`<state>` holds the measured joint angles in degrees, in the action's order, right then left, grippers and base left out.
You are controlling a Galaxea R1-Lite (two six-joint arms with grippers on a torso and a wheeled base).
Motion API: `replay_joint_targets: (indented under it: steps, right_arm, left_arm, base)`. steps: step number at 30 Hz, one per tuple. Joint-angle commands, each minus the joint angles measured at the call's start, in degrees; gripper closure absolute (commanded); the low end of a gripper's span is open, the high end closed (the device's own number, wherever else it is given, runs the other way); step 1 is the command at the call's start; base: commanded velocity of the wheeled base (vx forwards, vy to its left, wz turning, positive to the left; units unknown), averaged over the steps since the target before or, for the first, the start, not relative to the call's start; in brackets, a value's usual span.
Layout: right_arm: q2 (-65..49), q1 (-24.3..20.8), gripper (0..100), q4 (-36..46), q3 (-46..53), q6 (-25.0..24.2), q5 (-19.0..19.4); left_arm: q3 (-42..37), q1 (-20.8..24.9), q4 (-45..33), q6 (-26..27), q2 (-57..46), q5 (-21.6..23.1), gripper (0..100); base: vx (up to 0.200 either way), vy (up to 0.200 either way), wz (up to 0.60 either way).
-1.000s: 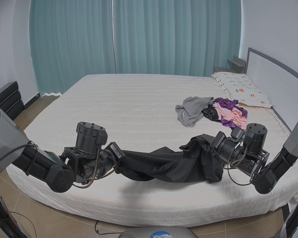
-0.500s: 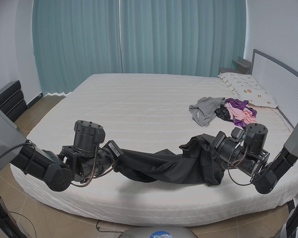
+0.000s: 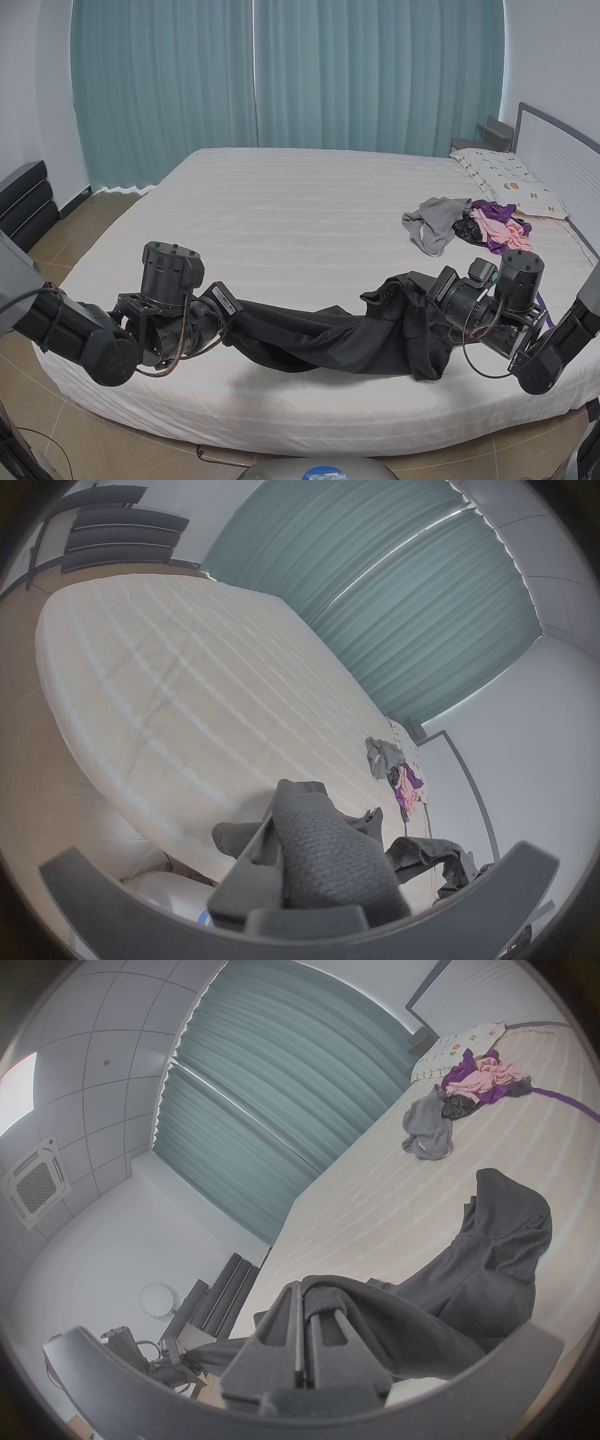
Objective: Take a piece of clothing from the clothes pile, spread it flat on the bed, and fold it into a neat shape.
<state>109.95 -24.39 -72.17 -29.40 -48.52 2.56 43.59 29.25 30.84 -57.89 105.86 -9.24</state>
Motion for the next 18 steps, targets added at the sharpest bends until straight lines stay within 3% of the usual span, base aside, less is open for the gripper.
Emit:
replay_joint_targets:
  steps: [1, 9, 18]
  right_arm:
    - [-2.3, 0.5, 100, 0.0, 1.9, -0.1, 0.1]
    - [-5.9, 0.8, 100, -1.2, 7.3, -0.2, 0.1]
    - [-14.4, 0.3, 100, -2.5, 13.6, 0.0, 0.0]
  left_arm:
    - [-0.5, 0.2, 0.2, -0.2, -0.9, 0.0, 100]
    - [-0.7, 0.6, -0.3, -0.9, -2.7, 0.0, 100]
    - [-6.0, 1.3, 0.3, -0.6, -8.0, -1.7, 100]
  base:
    - [0.000, 0.000, 0.00]
    - [0.000, 0.000, 0.00]
    - [-0.200, 0.000, 0.00]
